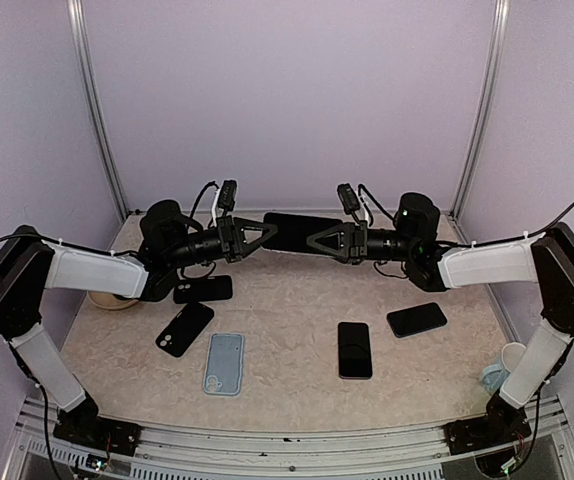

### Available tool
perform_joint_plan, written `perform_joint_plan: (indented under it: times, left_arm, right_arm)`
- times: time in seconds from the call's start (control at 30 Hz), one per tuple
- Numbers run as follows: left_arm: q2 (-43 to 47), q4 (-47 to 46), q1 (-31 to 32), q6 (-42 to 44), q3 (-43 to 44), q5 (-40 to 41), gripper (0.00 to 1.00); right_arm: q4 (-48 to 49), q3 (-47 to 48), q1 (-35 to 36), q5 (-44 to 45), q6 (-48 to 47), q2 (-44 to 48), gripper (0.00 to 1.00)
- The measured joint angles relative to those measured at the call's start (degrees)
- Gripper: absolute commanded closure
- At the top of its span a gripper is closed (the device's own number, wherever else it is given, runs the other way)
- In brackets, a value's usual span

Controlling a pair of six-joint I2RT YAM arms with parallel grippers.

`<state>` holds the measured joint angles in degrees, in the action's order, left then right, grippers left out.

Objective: Put the phone into the phone case
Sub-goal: Pass from the left arm to the right

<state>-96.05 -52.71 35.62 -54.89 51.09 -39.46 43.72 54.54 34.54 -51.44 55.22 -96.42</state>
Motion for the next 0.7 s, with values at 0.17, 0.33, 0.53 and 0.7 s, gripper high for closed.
perform_joint_plan:
  times: [0.17, 0.33, 0.53, 0.7]
  left_arm:
    - [0.0, -1.0, -0.3, -0.2, 0.0, -1.0, 0.70]
    - [0.0, -0.7, -1.9, -0.3, -0.1, -0.2, 0.31]
    - [1.7, 1.9, -4.1, 0.8, -1.3, 1.1, 0.01]
    - [4.6, 5.5, -5.6, 2.5, -2.8, 2.6, 0.01]
  right_arm:
    - [1.9, 0.0, 0.2, -0.9, 0.2, 0.0, 1.00]
    - [2.0, 0.0, 0.2, -1.2, -0.1, 0.0, 1.00]
    - [1.6, 0.0, 0.2, -1.3, -0.7, 0.0, 1.00]
    - [-1.1, 0.0, 0.0, -1.2, -2.7, 0.2, 1.00]
